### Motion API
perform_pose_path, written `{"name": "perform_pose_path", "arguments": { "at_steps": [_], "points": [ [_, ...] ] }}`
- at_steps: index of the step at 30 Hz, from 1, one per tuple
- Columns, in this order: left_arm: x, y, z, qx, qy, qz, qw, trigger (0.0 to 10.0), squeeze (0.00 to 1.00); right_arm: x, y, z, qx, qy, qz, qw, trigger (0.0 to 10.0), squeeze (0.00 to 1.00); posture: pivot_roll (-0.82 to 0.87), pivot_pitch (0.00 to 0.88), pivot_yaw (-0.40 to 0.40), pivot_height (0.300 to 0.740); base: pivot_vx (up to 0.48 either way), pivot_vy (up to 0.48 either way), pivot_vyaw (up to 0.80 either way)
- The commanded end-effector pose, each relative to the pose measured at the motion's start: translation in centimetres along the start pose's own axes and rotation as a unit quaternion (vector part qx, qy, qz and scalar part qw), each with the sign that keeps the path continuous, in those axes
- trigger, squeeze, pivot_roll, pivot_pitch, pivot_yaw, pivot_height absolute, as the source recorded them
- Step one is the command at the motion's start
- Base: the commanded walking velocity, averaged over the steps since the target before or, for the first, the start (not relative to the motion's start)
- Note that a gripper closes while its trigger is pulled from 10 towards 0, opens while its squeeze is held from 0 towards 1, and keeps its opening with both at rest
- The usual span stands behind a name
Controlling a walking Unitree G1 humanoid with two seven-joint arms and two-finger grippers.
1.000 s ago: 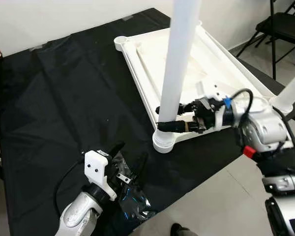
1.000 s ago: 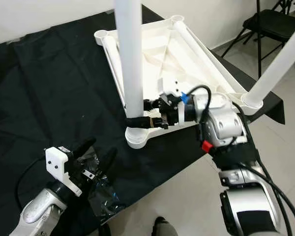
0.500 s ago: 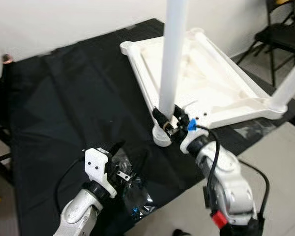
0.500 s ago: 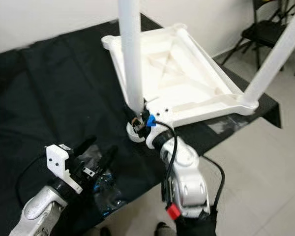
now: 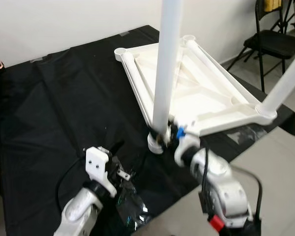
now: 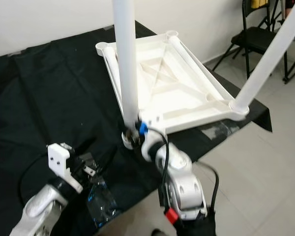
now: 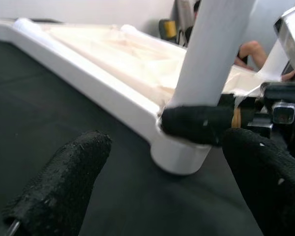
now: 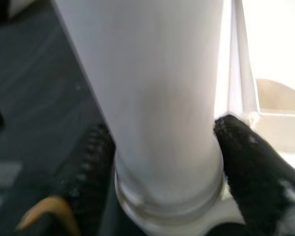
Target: Building children table
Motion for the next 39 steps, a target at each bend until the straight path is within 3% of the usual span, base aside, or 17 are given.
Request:
{"name": "perform_pose_path", "arguments": {
  "at_steps": [1, 5, 13, 14, 15, 16, 18, 19, 20, 21, 23, 24, 25, 29, 34, 39],
  "points": [
    [0.1, 0.3, -0.3, 0.005, -0.001, 0.004, 1.000, 10.0, 0.00, -1.2, 0.1, -0.2, 0.007, 0.007, -0.007, 1.000, 10.0, 1.00, 0.03, 0.212, 0.015, 0.740, 0.000, 0.000, 0.00],
    [-0.2, 0.4, -0.2, 0.004, 0.001, 0.001, 1.000, 10.0, 0.00, -3.3, -0.4, 2.6, -0.061, 0.068, 0.089, 0.992, 10.0, 1.00, 0.04, 0.229, 0.011, 0.740, 0.000, 0.000, 0.00],
    [-0.4, 0.6, 0.0, 0.001, 0.000, 0.003, 1.000, 10.0, 0.00, -4.0, 0.1, 4.4, -0.088, 0.124, 0.197, 0.969, 10.0, 1.00, 0.05, 0.245, 0.014, 0.740, 0.000, 0.000, 0.00],
    [-0.6, 1.0, 0.1, 0.003, 0.000, 0.003, 1.000, 10.0, 0.00, -5.7, -0.7, 6.5, -0.102, 0.166, 0.223, 0.955, 10.0, 0.22, 0.07, 0.258, 0.019, 0.740, 0.000, 0.000, 0.00],
    [-0.6, 1.1, 0.1, 0.003, 0.001, 0.004, 1.000, 10.0, 0.00, -6.1, -0.9, 7.0, -0.105, 0.175, 0.227, 0.952, 10.0, 0.22, 0.07, 0.258, 0.019, 0.740, 0.000, 0.000, 0.00],
    [-0.7, 1.2, 0.1, 0.005, 0.001, 0.003, 1.000, 10.0, 0.00, -6.2, -0.9, 7.8, -0.114, 0.179, 0.244, 0.946, 10.0, 0.00, 0.08, 0.266, 0.021, 0.740, 0.000, 0.000, 0.00],
    [-0.7, 1.2, 0.1, 0.006, 0.001, 0.003, 1.000, 10.0, 0.00, -6.2, -0.9, 8.2, -0.121, 0.181, 0.261, 0.940, 10.0, 0.00, 0.08, 0.266, 0.021, 0.740, 0.000, 0.000, 0.00],
    [-0.8, 1.3, 0.1, 0.007, 0.001, 0.004, 1.000, 10.0, 0.00, -6.1, -0.9, 9.0, -0.132, 0.185, 0.299, 0.927, 10.0, 0.00, 0.09, 0.271, 0.022, 0.740, 0.000, 0.000, 0.00],
    [-0.8, 1.3, 0.1, 0.007, 0.001, 0.004, 1.000, 10.0, 0.00, -6.1, -0.9, 9.0, -0.132, 0.185, 0.299, 0.927, 10.0, 0.00, 0.09, 0.271, 0.022, 0.740, 0.000, 0.000, 0.00],
    [-0.8, 1.4, 0.1, 0.009, 0.001, 0.004, 1.000, 10.0, 0.00, -5.7, -0.7, 9.5, -0.138, 0.188, 0.339, 0.911, 10.0, 0.00, 0.10, 0.274, 0.021, 0.740, 0.000, 0.000, 0.00],
    [-0.8, 1.4, 0.1, 0.009, 0.001, 0.004, 1.000, 10.0, 0.00, -5.7, -0.7, 9.5, -0.138, 0.188, 0.339, 0.911, 10.0, 0.00, 0.10, 0.274, 0.021, 0.740, 0.000, 0.000, 0.00],
    [-0.8, 1.5, 0.1, 0.009, 0.001, 0.004, 1.000, 10.0, 0.00, -5.5, -0.5, 9.6, -0.139, 0.189, 0.359, 0.904, 7.5, 0.00, 0.10, 0.275, 0.021, 0.740, 0.000, 0.000, 0.00],
    [-0.8, 1.5, 0.1, 0.010, 0.001, 0.005, 1.000, 10.0, 0.00, -5.3, -0.2, 9.7, -0.138, 0.191, 0.373, 0.897, 0.0, 0.00, 0.10, 0.275, 0.023, 0.740, 0.000, 0.000, 0.00],
    [-0.7, 1.5, 0.1, 0.012, 0.001, 0.006, 1.000, 10.0, 0.00, -5.5, 0.3, 9.6, -0.137, 0.196, 0.400, 0.885, 0.0, 0.00, 0.09, 0.265, 0.024, 0.740, 0.000, 0.000, 0.00],
    [-0.7, 1.4, -0.1, 0.013, 0.002, 0.006, 1.000, 10.0, 0.00, -5.8, 0.7, 9.2, -0.136, 0.197, 0.411, 0.880, 0.0, 0.00, 0.08, 0.253, 0.023, 0.740, 0.000, 0.000, 0.00],
    [-0.7, 1.3, -0.2, 0.013, 0.005, 0.005, 1.000, 10.0, 0.00, -5.8, 1.7, 7.4, -0.137, 0.171, 0.395, 0.892, 0.0, 0.00, 0.07, 0.242, 0.018, 0.740, 0.000, 0.000, 0.00]
  ]
}}
Point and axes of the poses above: a point about 5 cm out from each wrist's last joint towards the gripper, its own y axis pointing back from the gripper into the wrist, its own z axis along the axis of the wrist's last joint, x = y × z, the point moved 5 cm from there along -y, pointing out of the wrist towards the gripper, and after that the axes turned 13 degrees about y, right-handed, at the moved point
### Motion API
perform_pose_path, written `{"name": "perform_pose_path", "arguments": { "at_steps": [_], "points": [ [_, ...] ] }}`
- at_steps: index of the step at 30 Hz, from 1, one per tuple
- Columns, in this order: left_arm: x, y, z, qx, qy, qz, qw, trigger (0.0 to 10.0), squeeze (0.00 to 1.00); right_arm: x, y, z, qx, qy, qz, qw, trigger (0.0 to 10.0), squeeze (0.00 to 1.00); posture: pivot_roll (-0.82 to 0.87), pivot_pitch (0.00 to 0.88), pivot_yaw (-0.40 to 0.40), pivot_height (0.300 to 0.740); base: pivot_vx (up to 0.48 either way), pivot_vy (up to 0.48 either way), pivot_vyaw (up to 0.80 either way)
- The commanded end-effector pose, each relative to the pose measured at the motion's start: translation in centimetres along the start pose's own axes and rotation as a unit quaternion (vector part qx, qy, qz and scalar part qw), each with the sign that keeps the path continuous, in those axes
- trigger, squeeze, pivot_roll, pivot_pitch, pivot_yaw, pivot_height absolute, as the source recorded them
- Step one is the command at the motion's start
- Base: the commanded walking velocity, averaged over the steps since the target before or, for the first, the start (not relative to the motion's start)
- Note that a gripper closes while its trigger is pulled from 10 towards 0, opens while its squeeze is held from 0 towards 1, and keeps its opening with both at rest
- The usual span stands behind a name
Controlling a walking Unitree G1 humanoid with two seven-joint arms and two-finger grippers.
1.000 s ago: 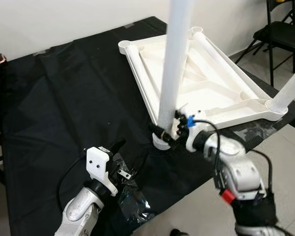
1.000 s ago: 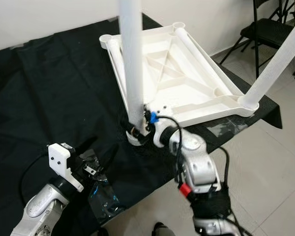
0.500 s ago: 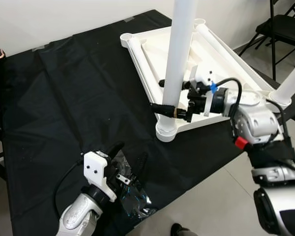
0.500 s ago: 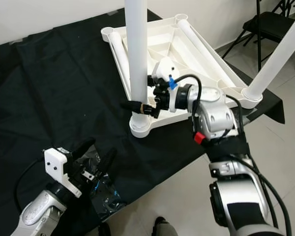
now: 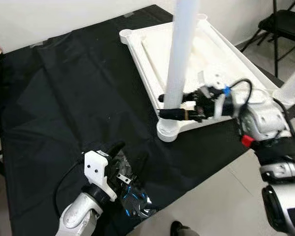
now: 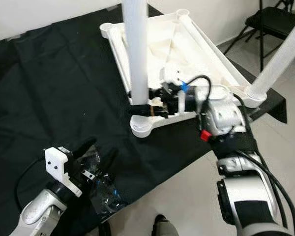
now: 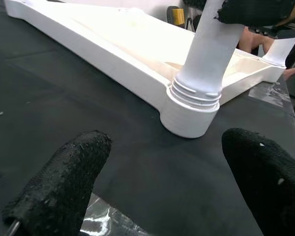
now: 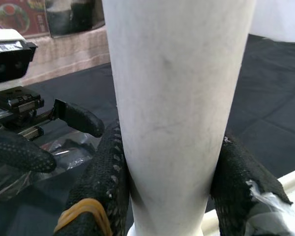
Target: Building children table
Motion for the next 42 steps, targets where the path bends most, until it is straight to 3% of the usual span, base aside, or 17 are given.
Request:
{"name": "perform_pose_path", "arguments": {
  "at_steps": [1, 6, 8, 9, 10, 13, 16, 17, 21, 22, 23, 24, 27, 28, 40, 41, 42],
  "points": [
    [0.1, 0.3, -0.6, 0.013, 0.003, 0.004, 1.000, 10.0, 0.00, 1.6, -0.3, -1.0, -0.003, -0.022, 0.000, 1.000, 0.0, 0.00, 0.06, 0.242, 0.017, 0.740, 0.000, 0.000, 0.00],
    [0.2, 0.3, -0.7, 0.012, 0.003, 0.005, 1.000, 10.0, 0.00, 3.4, -1.0, -3.1, 0.009, -0.081, -0.100, 0.992, 0.0, 0.00, 0.06, 0.228, 0.006, 0.740, 0.000, 0.000, 0.00],
    [0.3, 0.4, -0.6, 0.012, 0.001, 0.006, 1.000, 10.0, 0.00, 2.7, -1.2, -6.7, 0.098, -0.121, -0.298, 0.942, 0.0, 0.00, 0.06, 0.230, 0.010, 0.740, 0.000, 0.000, 0.00],
    [0.3, 0.4, -0.6, 0.012, 0.001, 0.006, 1.000, 10.0, 0.00, 2.7, -1.2, -6.7, 0.098, -0.121, -0.298, 0.942, 0.0, 0.00, 0.06, 0.230, 0.010, 0.740, 0.000, 0.000, 0.00],
    [0.4, 0.4, -0.6, 0.013, 0.000, 0.006, 1.000, 10.0, 0.00, 3.2, 0.6, -9.2, 0.181, -0.139, -0.434, 0.872, 0.0, 0.00, 0.04, 0.227, 0.014, 0.740, 0.000, 0.000, 0.00],
    [0.5, 0.3, -0.6, 0.013, 0.000, 0.005, 1.000, 10.0, 0.00, 5.3, -0.1, -9.8, 0.198, -0.154, -0.456, 0.854, 0.0, 0.00, 0.05, 0.227, 0.019, 0.740, 0.000, 0.000, 0.00],
    [0.6, 0.3, -0.7, 0.015, -0.001, 0.003, 1.000, 10.0, 0.00, 6.9, -1.6, -9.7, 0.194, -0.174, -0.444, 0.858, 0.0, 0.00, 0.04, 0.221, 0.028, 0.740, 0.000, 0.000, 0.00],
    [0.7, 0.1, -0.8, 0.018, 0.000, 0.001, 1.000, 10.0, 0.00, 7.6, -4.1, -8.6, 0.160, -0.185, -0.407, 0.880, 0.0, 0.00, 0.05, 0.207, 0.023, 0.740, 0.000, 0.000, 0.00],
    [0.8, 0.1, -0.9, 0.018, 0.001, 0.002, 1.000, 10.0, 0.00, 7.3, -4.6, -8.2, 0.154, -0.185, -0.403, 0.883, 0.0, 0.00, 0.05, 0.207, 0.023, 0.740, 0.000, 0.000, 0.00],
    [0.8, 0.0, -0.9, 0.018, 0.001, 0.002, 1.000, 10.0, 0.00, 7.1, -4.8, -7.7, 0.141, -0.176, -0.401, 0.888, 2.9, 0.00, 0.05, 0.209, 0.021, 0.740, 0.000, 0.000, 0.00],
    [0.8, 0.0, -0.9, 0.018, 0.001, 0.002, 1.000, 10.0, 0.00, 7.1, -4.8, -7.7, 0.141, -0.176, -0.401, 0.888, 2.9, 0.00, 0.05, 0.209, 0.021, 0.740, 0.000, 0.000, 0.00],
    [0.8, 0.1, -0.8, 0.017, 0.000, 0.003, 1.000, 10.0, 0.00, 6.7, -4.9, -7.0, 0.126, -0.162, -0.407, 0.890, 10.0, 0.00, 0.05, 0.209, 0.021, 0.740, 0.000, 0.000, 0.00],
    [0.8, 0.1, -0.8, 0.016, -0.001, 0.003, 1.000, 10.0, 0.00, 6.2, -5.5, -5.9, 0.098, -0.148, -0.393, 0.902, 10.0, 0.00, 0.06, 0.214, 0.022, 0.740, 0.000, 0.000, 0.00],
    [0.7, 0.1, -0.7, 0.015, -0.001, 0.004, 1.000, 10.0, 0.00, 5.3, -6.8, -2.9, 0.029, -0.124, -0.344, 0.930, 10.0, 1.00, 0.07, 0.221, 0.020, 0.740, 0.000, 0.000, 0.00],
    [0.3, 0.3, -0.6, 0.013, 0.000, 0.005, 1.000, 10.0, 0.00, 2.9, -5.6, 1.4, -0.026, 0.032, -0.117, 0.992, 10.0, 1.00, 0.09, 0.239, 0.018, 0.740, 0.000, 0.000, 0.00],
    [0.3, 0.4, -0.6, 0.013, 0.001, 0.005, 1.000, 10.0, 0.00, 2.4, -5.3, 1.7, -0.025, 0.044, -0.091, 0.995, 10.0, 0.00, 0.09, 0.241, 0.015, 0.740, 0.000, 0.000, 0.00],
    [0.3, 0.4, -0.6, 0.013, 0.001, 0.005, 1.000, 10.0, 0.00, 2.4, -5.3, 1.7, -0.025, 0.044, -0.091, 0.995, 10.0, 0.00, 0.09, 0.241, 0.015, 0.740, 0.000, 0.000, 0.00]
  ]
}}
Point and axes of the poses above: a point about 5 cm out from each wrist's last joint towards the gripper, its own y axis pointing back from the gripper into the wrist, its own z axis along the axis of the wrist's last joint, x = y × z, the point moved 5 cm from there along -y, pointing out of the wrist towards the gripper, and after that the axes turned 13 degrees about y, right-handed, at the moved point
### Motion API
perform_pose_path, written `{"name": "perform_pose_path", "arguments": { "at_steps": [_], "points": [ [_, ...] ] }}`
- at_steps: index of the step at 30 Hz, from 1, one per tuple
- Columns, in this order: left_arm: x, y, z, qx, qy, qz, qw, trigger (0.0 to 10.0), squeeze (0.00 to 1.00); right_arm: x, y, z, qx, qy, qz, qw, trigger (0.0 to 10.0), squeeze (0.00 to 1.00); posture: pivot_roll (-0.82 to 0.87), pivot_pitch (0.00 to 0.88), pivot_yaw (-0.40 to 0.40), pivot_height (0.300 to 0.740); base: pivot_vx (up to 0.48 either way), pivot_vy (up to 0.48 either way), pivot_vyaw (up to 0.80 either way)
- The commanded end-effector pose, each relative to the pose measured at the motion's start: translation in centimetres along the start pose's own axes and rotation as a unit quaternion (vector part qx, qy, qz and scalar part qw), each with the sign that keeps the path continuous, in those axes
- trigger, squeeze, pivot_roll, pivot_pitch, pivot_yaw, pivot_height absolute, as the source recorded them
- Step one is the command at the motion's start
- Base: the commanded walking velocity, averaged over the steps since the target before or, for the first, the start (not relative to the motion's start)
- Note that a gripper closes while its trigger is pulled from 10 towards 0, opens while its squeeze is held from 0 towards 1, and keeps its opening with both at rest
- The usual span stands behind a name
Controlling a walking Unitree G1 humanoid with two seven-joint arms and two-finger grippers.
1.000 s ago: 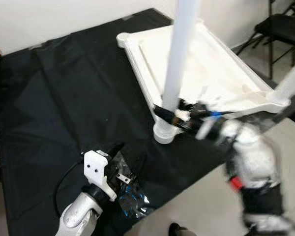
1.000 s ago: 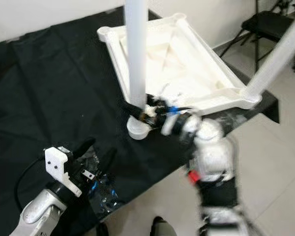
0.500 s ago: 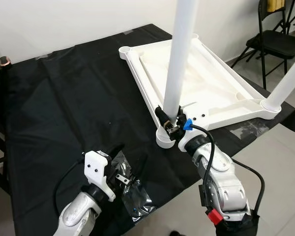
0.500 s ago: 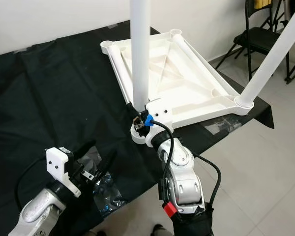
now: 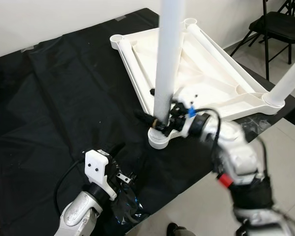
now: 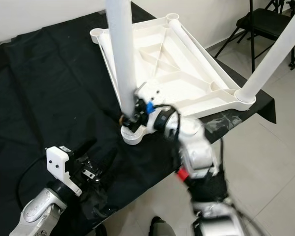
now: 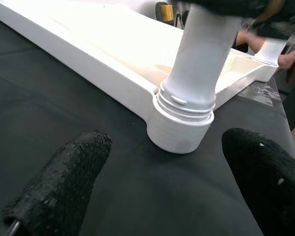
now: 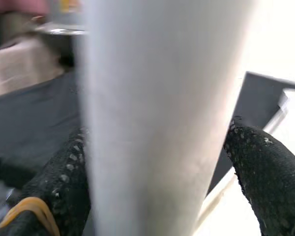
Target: Building children table
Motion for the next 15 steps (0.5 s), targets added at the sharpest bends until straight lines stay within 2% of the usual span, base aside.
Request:
{"name": "perform_pose_path", "arguments": {
  "at_steps": [1, 3, 4, 6, 10, 11, 15],
  "points": [
    [0.0, 0.3, -0.2, 0.006, -0.001, 0.003, 1.000, 10.0, 0.00, 1.0, -0.5, 0.3, -0.017, 0.003, 0.039, 0.999, 10.0, 0.00, 0.09, 0.241, 0.015, 0.740, 0.000, 0.000, 0.00],
    [-0.1, 0.4, -0.2, 0.006, -0.001, 0.003, 1.000, 10.0, 0.00, -0.1, -0.2, 0.7, -0.017, 0.009, 0.062, 0.998, 10.0, 0.00, 0.09, 0.244, 0.014, 0.740, 0.000, 0.000, 0.00],
    [-0.1, 0.4, -0.2, 0.006, -0.001, 0.003, 1.000, 10.0, 0.00, -0.1, -0.2, 0.7, -0.017, 0.009, 0.062, 0.998, 10.0, 0.00, 0.09, 0.244, 0.014, 0.740, 0.000, 0.000, 0.00],
    [-0.1, 0.5, -0.1, 0.005, 0.000, 0.004, 1.000, 10.0, 0.00, -0.6, 0.5, 0.9, -0.012, 0.010, 0.122, 0.992, 10.0, 0.00, 0.10, 0.245, 0.010, 0.740, 0.000, 0.000, 0.00],
    [-0.1, 0.5, -0.1, 0.005, 0.000, 0.005, 1.000, 10.0, 0.00, -0.7, 0.7, 0.8, -0.011, 0.010, 0.135, 0.991, 9.7, 0.00, 0.10, 0.244, 0.009, 0.740, 0.000, 0.000, 0.00],
    [-0.2, 0.4, -0.1, 0.005, 0.000, 0.005, 1.000, 10.0, 0.00, -1.1, 0.8, 0.6, -0.013, 0.009, 0.139, 0.990, 0.0, 0.00, 0.10, 0.244, 0.008, 0.740, 0.000, 0.000, 0.00],
    [-0.2, 0.4, -0.1, 0.004, 0.000, 0.006, 1.000, 10.0, 0.00, -1.5, 1.2, 0.3, -0.016, 0.008, 0.149, 0.989, 0.0, 0.00, 0.10, 0.246, 0.008, 0.740, 0.000, 0.000, 0.00]
  ]
}}
Point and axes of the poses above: a point about 5 cm out from each wrist's last joint towards the gripper, its own y axis pointing back from the gripper into the wrist, its own z axis along the axis of the wrist's last joint, x = y × z, the point moved 5 cm from there along -y, pointing out of the wrist towards the gripper, and after that the axes turned 13 degrees about y, right-handed, at the moved point
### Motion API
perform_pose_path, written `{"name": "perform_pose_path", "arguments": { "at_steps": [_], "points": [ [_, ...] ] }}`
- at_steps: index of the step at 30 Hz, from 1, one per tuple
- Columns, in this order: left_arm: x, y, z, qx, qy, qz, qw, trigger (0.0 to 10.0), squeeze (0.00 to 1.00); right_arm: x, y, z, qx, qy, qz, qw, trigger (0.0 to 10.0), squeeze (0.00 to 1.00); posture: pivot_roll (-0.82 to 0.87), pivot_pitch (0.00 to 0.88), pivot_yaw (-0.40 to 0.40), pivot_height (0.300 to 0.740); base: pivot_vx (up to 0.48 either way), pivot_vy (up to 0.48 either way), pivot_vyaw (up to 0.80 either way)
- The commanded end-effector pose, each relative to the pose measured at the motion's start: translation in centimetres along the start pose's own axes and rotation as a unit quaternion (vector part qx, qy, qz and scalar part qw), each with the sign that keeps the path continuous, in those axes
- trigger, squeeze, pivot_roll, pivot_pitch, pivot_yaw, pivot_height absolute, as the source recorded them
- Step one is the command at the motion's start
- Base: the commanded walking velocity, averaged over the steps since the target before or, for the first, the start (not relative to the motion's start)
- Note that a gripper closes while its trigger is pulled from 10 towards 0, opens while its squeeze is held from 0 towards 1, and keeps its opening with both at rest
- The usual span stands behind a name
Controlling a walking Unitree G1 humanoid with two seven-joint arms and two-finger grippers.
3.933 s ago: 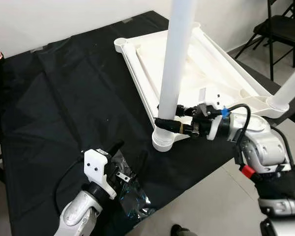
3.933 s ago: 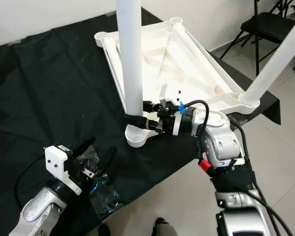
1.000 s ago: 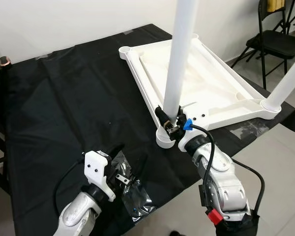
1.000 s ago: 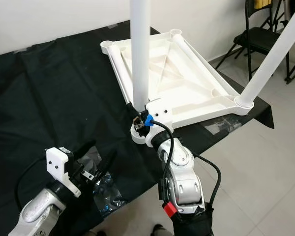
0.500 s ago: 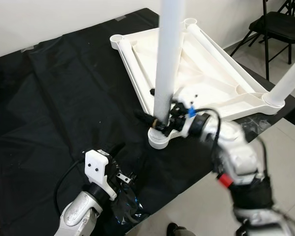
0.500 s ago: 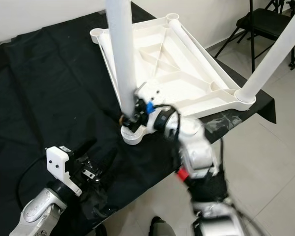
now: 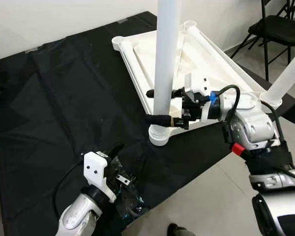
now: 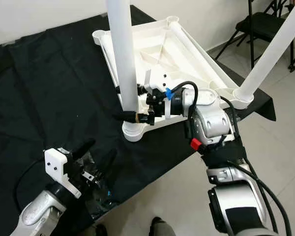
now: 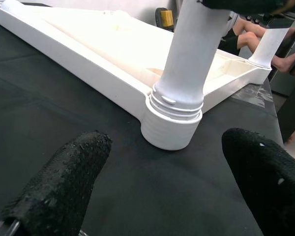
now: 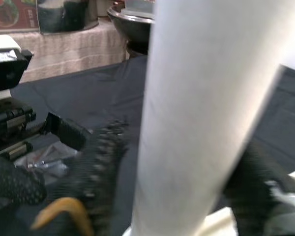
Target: Building children table
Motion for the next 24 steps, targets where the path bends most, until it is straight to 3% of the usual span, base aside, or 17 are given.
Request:
{"name": "perform_pose_path", "arguments": {
  "at_steps": [1, 6, 8, 11, 12, 13, 14, 15, 16, 17, 18, 19, 20, 21, 22, 24],
  "points": [
    [0.0, 0.3, -0.3, 0.008, 0.001, 0.005, 1.000, 10.0, 0.00, 0.3, 0.0, 0.3, -0.016, 0.006, 0.017, 1.000, 0.0, 0.00, 0.09, 0.247, 0.008, 0.740, 0.000, 0.000, 0.00],
    [-0.3, 0.3, 0.2, -0.009, 0.011, -0.007, 1.000, 10.0, 0.00, 0.8, 0.6, -0.4, -0.013, -0.008, 0.021, 1.000, 0.0, 0.00, 0.09, 0.247, 0.005, 0.740, 0.000, 0.000, 0.00],
    [-0.6, 0.8, 1.3, -0.045, 0.030, -0.017, 0.998, 10.0, 0.00, 1.1, 1.1, -1.6, -0.007, -0.028, -0.016, 0.999, 0.0, 0.00, 0.07, 0.243, -0.016, 0.740, 0.000, 0.000, 0.00],
    [-0.7, 1.0, 1.6, -0.057, 0.037, -0.020, 0.997, 10.0, 0.00, 1.2, 1.3, -2.0, -0.004, -0.035, -0.035, 0.999, 0.0, 0.00, 0.07, 0.243, -0.016, 0.740, 0.000, 0.000, 0.00],
    [-0.6, 1.2, 1.9, -0.070, 0.047, -0.017, 0.996, 10.0, 0.00, 1.1, 1.4, -3.0, 0.006, -0.052, -0.073, 0.996, 0.0, 0.00, 0.07, 0.237, -0.044, 0.740, 0.000, 0.000, 0.00],
    [-0.4, 1.4, 2.2, -0.082, 0.054, -0.009, 0.995, 10.0, 0.00, 1.0, 1.3, -5.4, 0.059, -0.085, -0.146, 0.984, 0.0, 0.00, 0.07, 0.234, -0.062, 0.740, 0.000, 0.000, 0.00],
    [-0.4, 1.4, 2.2, -0.082, 0.054, -0.009, 0.995, 10.0, 0.00, 1.0, 1.3, -5.4, 0.059, -0.085, -0.146, 0.984, 0.0, 0.00, 0.07, 0.234, -0.062, 0.740, 0.000, 0.000, 0.00],
    [-0.4, 1.5, 2.4, -0.091, 0.058, -0.007, 0.994, 10.0, 0.00, 0.9, 1.7, -7.9, 0.126, -0.104, -0.218, 0.962, 0.0, 0.00, 0.07, 0.233, -0.064, 0.740, 0.000, 0.000, 0.00],
    [-0.5, 1.5, 2.6, -0.096, 0.063, -0.010, 0.993, 10.0, 0.00, 0.4, 3.0, -10.5, 0.196, -0.137, -0.334, 0.912, 0.0, 0.00, 0.06, 0.230, -0.068, 0.740, 0.000, 0.000, 0.00],
    [-1.0, 1.6, 2.6, -0.096, 0.073, -0.032, 0.992, 10.0, 0.00, 2.1, 3.5, -12.0, 0.232, -0.163, -0.401, 0.871, 0.0, 0.00, 0.05, 0.220, -0.075, 0.740, 0.000, 0.000, 0.00],
    [-1.0, 1.6, 2.6, -0.096, 0.073, -0.032, 0.992, 10.0, 0.00, 2.1, 3.5, -12.0, 0.232, -0.163, -0.401, 0.871, 0.0, 0.00, 0.05, 0.220, -0.075, 0.740, 0.000, 0.000, 0.00],
    [-1.4, 1.7, 2.7, -0.096, 0.088, -0.053, 0.990, 10.0, 0.00, 3.8, 3.4, -12.4, 0.238, -0.186, -0.439, 0.846, 0.0, 0.00, 0.05, 0.219, -0.076, 0.740, 0.000, 0.000, 0.00],
    [-1.5, 1.8, 2.8, -0.100, 0.101, -0.067, 0.988, 10.0, 0.00, 5.5, 2.6, -12.4, 0.237, -0.211, -0.442, 0.839, 0.0, 0.00, 0.05, 0.217, -0.073, 0.740, 0.000, 0.000, 0.00],
    [-1.5, 1.8, 2.8, -0.100, 0.101, -0.067, 0.988, 10.0, 0.00, 5.5, 2.6, -12.4, 0.237, -0.211, -0.442, 0.839, 0.0, 0.00, 0.05, 0.217, -0.073, 0.740, 0.000, 0.000, 0.00],
    [-1.7, 2.0, 2.8, -0.098, 0.108, -0.086, 0.986, 10.0, 0.00, 6.8, 1.6, -12.2, 0.229, -0.225, -0.431, 0.843, 0.0, 0.00, 0.03, 0.209, -0.067, 0.740, 0.000, 0.000, 0.00],
    [-1.9, 2.3, 2.8, -0.093, 0.119, -0.115, 0.982, 10.0, 0.00, 7.6, 0.5, -11.9, 0.223, -0.233, -0.413, 0.852, 0.0, 0.00, 0.02, 0.198, -0.065, 0.740, 0.000, 0.000, 0.00]
  ]
}}
Point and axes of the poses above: a point about 5 cm out from each wrist's last joint towards the gripper, its own y axis pointing back from the gripper into the wrist, its own z axis along the axis of the wrist's last joint, x = y × z, the point moved 5 cm from there along -y, pointing out of the wrist towards the gripper, and after that the axes turned 13 degrees about y, right-handed, at the moved point
